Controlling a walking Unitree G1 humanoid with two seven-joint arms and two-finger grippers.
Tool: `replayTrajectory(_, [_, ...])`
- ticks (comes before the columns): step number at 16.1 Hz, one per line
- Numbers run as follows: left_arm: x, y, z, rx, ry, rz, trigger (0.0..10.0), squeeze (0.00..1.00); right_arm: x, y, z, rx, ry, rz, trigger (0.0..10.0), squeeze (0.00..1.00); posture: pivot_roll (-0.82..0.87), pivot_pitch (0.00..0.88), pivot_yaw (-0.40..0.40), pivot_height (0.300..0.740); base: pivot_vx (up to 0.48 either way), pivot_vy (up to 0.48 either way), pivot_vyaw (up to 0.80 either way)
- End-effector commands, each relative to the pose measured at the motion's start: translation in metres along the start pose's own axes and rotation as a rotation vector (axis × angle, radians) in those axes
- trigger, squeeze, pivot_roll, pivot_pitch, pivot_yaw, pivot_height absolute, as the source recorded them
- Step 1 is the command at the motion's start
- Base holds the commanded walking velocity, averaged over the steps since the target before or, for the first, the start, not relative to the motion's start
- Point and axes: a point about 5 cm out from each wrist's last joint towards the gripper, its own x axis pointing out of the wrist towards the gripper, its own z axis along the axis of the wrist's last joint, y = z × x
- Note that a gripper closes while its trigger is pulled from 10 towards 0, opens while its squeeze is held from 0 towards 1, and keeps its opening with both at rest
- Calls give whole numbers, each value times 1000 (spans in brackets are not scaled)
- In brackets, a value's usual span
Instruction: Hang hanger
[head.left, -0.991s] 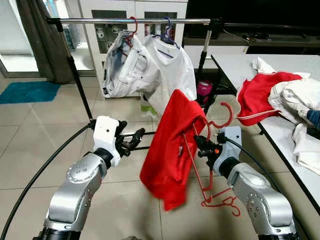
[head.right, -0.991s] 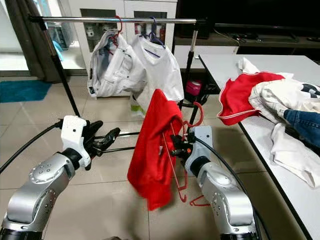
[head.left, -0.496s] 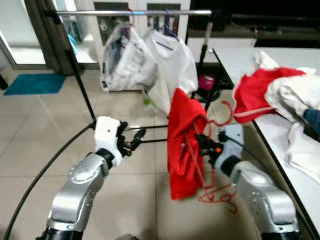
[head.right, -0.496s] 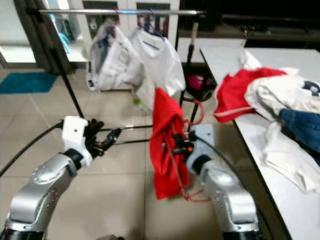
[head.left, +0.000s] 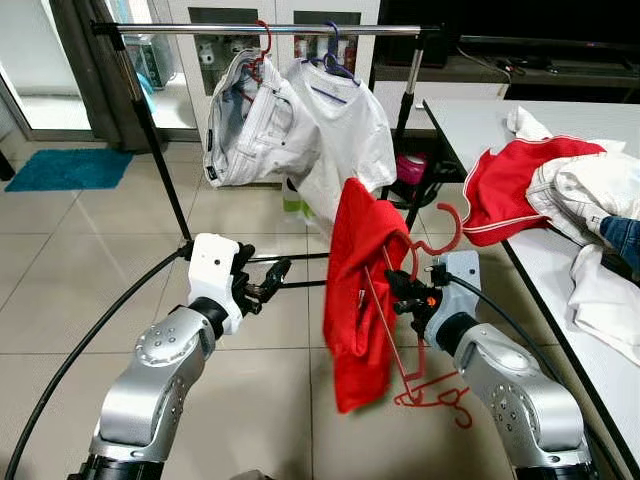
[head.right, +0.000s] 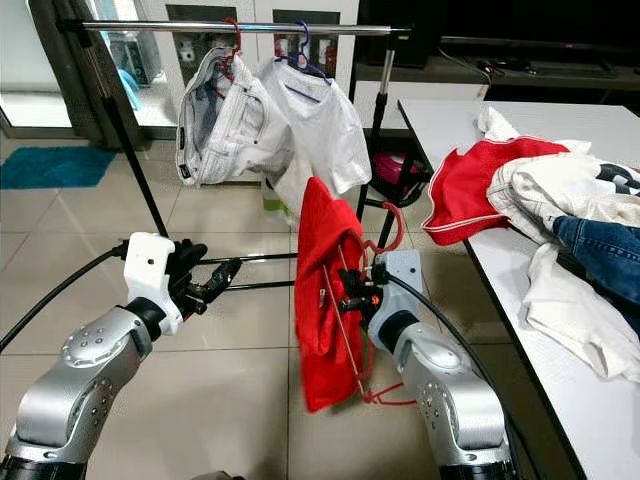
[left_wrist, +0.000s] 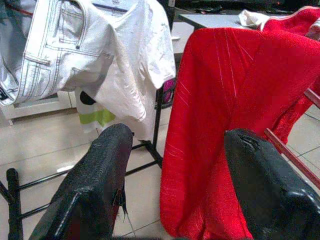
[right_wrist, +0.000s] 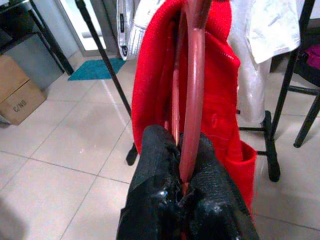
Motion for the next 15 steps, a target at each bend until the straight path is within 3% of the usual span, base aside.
replayTrajectory(1, [0, -2, 1, 19, -2, -52, 10000, 855, 1, 4, 10, -12, -43, 30, 10000, 0, -68, 0, 3, 740, 0, 0, 0])
replayTrajectory(2, [0, -3, 2, 16, -2, -71, 10000, 1000, 1, 5, 12, -14, -50, 40, 10000, 0, -70, 0, 5, 740, 0, 0, 0])
replayTrajectory(3, [1, -3, 2, 20, 5, -78, 10000, 1000, 1, 6, 13, -16, -53, 46, 10000, 0, -70, 0, 5, 740, 0, 0, 0])
replayTrajectory(7, [19, -6, -8, 290, 95, -189, 10000, 1000, 1, 21, 38, 9, -136, 158, 10000, 0, -83, 0, 6, 740, 0, 0, 0])
replayTrajectory(8, [22, -4, -10, 316, 102, -195, 10000, 1000, 0, 23, 41, 1, -143, 174, 10000, 0, -83, 0, 6, 740, 0, 0, 0])
replayTrajectory(9, [28, -2, -12, 348, 106, -208, 10000, 0, -1, 29, 47, -10, -157, 210, 10000, 0, -90, 0, 7, 740, 0, 0, 0])
replayTrajectory(12, [47, -1, -15, 367, 84, -254, 10000, 0, -5, 44, 59, -36, -180, 314, 10000, 0, -97, 0, 7, 740, 0, 0, 0])
replayTrajectory(15, [61, 0, -10, 295, 37, -263, 10000, 0, -7, 45, 63, -39, -186, 331, 10000, 0, -115, 0, 13, 740, 0, 0, 0])
